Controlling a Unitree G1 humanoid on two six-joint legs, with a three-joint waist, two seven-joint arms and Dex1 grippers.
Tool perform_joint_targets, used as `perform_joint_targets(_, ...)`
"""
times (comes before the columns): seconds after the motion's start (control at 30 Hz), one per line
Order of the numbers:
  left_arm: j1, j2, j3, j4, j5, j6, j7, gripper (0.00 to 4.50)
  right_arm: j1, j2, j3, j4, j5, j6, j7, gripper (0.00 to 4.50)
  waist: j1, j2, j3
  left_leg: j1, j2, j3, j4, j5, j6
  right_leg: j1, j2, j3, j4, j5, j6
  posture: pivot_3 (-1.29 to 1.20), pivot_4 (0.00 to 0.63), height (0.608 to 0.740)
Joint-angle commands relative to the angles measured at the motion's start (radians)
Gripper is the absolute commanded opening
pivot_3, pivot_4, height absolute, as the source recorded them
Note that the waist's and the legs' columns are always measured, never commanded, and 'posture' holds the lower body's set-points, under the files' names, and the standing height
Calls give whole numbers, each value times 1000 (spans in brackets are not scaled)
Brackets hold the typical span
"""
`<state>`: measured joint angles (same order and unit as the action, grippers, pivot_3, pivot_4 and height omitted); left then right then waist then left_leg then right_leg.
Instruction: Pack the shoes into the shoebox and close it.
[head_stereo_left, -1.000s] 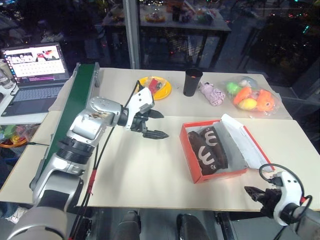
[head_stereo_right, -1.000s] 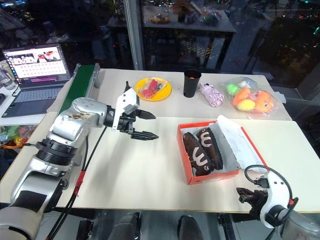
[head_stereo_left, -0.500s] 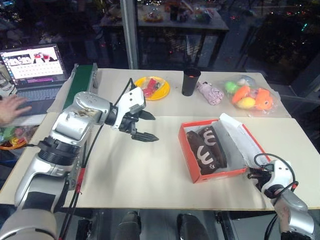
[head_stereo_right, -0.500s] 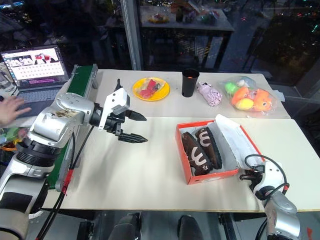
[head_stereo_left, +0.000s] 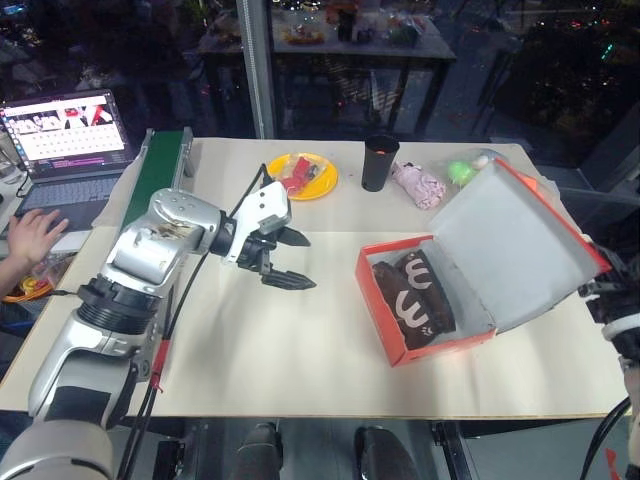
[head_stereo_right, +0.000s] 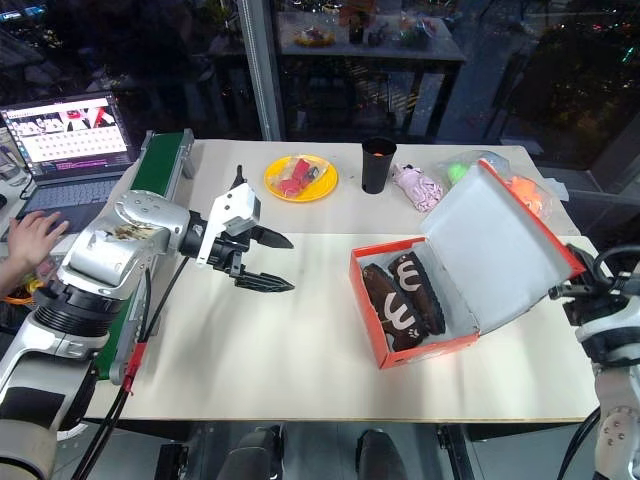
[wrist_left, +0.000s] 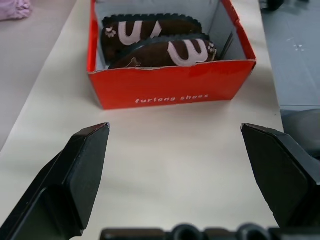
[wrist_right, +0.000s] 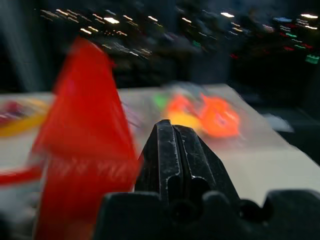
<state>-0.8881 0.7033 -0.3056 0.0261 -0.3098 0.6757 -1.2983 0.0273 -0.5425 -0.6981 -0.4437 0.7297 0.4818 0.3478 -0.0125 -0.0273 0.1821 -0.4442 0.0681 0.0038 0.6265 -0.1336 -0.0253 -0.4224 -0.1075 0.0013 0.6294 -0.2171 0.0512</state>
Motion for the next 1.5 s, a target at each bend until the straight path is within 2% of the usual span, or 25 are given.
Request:
perform_joint_targets(0.03, -15, 1, 3, 12, 19, -27, -6, 4500, 13, -56, 48, -172, 189, 153, -24, 39, 0, 0, 0, 0, 0, 0, 0, 0, 0, 0, 0, 0, 0, 0, 0, 0, 150, 736)
perform_joint_targets(0.2, -1, 0, 6, 4, 24, -23, -3, 4500, -30, -95, 140, -214, 291, 248, -74, 39, 2, 0, 0, -1, -1, 0, 1, 0, 0, 0, 0, 2, -1, 0, 0, 0, 150, 736)
perform_joint_targets(0.27, 17, 6, 16, -14, 21, -11, 9, 4500, -89, -104, 228, -191, 289, 288, -87, 39, 2, 0, 0, -1, -2, 1, 1, 0, 0, 0, 0, 3, -1, 0, 0, 0, 150, 736)
perform_joint_targets(0.43, 53, 18, 38, -55, 11, 19, 39, 4500, -194, -126, 376, -94, 208, 311, -54, 39, 1, -1, 0, -1, -1, 1, 1, 0, 0, -1, 2, 6, -1, 0, 0, 0, 150, 736)
perform_joint_targets(0.7, 124, 13, 76, -114, -7, 60, 118, 4500, -260, -53, 545, 162, 78, 288, 33, 39, 4, -1, 0, -2, 0, 1, 1, 0, 0, -1, 10, 15, -1, 0, 1, 0, 150, 736)
perform_joint_targets(0.8, 158, 9, 89, -137, -8, 67, 151, 4500, -274, -7, 569, 273, 23, 267, 52, 39, 1, -2, 0, -2, 1, 0, 1, 0, 0, 0, 12, 16, -1, 0, 1, 0, 150, 736)
perform_joint_targets(0.93, 189, -8, 111, -151, -17, 64, 200, 4500, -288, 24, 559, 309, -3, 264, 61, 39, 0, -6, -2, -1, 1, 0, 2, 0, 0, 1, 13, 17, -1, 0, 1, 0, 150, 736)
perform_joint_targets(1.03, 219, -23, 124, -145, -11, 43, 238, 4500, -291, 19, 559, 275, -29, 258, 69, 806, 0, -6, -2, -1, 1, 0, 2, 0, 0, 1, 13, 18, -1, 0, 0, 0, 150, 736)
perform_joint_targets(1.17, 242, -34, 133, -122, -5, 14, 260, 4500, -309, -12, 522, 198, -39, 273, 63, 2231, 1, -6, -2, -1, 1, 0, 1, 0, 0, -1, 14, 18, -1, 0, 1, 0, 150, 736)
perform_joint_targets(1.37, 278, -72, 185, -56, -27, -89, 273, 4500, -256, -171, 335, 12, 18, 359, 68, 4271, 8, -4, -1, -2, 1, 0, 1, 0, 0, -1, 14, 18, -1, 0, 2, 0, 150, 736)
perform_joint_targets(1.4, 286, -83, 200, -46, -33, -106, 279, 4500, -234, -191, 299, -8, 22, 369, 67, 4466, 11, -4, -1, -2, 1, 0, 1, 0, 0, -1, 13, 18, -1, 0, 1, 0, 150, 736)
perform_joint_targets(1.5, 326, -113, 225, -23, -6, -214, 308, 4500, -154, -218, 170, -38, 24, 380, 51, 4466, 21, -5, -1, -2, 1, 0, 1, 0, 0, 0, 13, 17, -2, 0, 0, 0, 150, 736)
